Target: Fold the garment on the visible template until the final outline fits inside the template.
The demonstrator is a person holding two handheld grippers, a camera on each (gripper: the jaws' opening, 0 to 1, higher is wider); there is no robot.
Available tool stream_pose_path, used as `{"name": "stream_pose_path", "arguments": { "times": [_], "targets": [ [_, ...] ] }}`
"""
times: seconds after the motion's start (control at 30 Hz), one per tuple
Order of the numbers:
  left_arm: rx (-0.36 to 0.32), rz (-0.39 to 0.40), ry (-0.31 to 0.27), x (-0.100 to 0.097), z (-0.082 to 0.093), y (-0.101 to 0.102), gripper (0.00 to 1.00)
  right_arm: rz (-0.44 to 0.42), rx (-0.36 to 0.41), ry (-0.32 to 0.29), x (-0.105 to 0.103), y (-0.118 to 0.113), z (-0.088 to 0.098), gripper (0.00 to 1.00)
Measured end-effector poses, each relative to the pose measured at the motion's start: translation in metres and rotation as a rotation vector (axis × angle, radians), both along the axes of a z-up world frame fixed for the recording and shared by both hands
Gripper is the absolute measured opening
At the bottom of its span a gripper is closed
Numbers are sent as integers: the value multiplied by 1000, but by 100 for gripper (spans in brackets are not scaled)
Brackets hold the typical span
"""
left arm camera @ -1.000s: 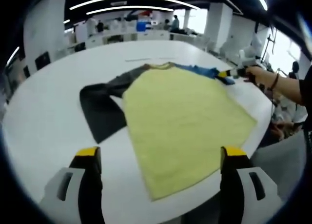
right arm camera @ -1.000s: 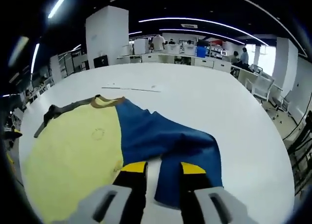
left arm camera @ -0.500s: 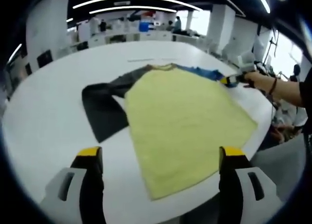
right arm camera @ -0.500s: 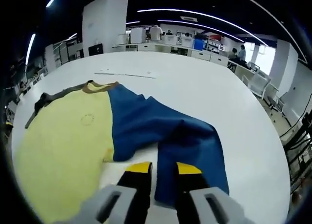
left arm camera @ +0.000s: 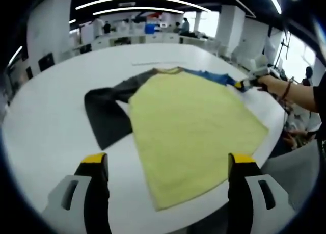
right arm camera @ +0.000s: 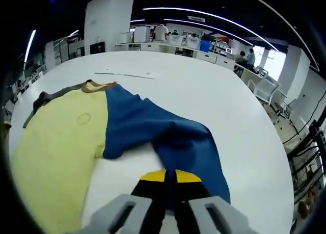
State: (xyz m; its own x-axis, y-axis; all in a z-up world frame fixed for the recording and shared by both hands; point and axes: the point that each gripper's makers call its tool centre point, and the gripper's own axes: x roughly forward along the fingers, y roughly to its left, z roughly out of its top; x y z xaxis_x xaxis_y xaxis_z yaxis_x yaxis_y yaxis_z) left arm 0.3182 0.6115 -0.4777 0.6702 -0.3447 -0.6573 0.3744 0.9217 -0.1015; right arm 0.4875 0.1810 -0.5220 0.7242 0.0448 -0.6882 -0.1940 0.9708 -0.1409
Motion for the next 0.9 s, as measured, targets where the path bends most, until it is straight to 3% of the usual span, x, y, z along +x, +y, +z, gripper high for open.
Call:
{"name": "stream_pose_path", "arguments": {
  "times": [0.4, 0.9],
  "targets": [
    [1, 0, -3, -1, 1, 0, 93, -24, -63, -1, -6, -41, 9, 0],
    [1, -6, -11, 1, 3, -1, 93, -8, -113, 36, -14, -70, 8, 0]
  ]
}}
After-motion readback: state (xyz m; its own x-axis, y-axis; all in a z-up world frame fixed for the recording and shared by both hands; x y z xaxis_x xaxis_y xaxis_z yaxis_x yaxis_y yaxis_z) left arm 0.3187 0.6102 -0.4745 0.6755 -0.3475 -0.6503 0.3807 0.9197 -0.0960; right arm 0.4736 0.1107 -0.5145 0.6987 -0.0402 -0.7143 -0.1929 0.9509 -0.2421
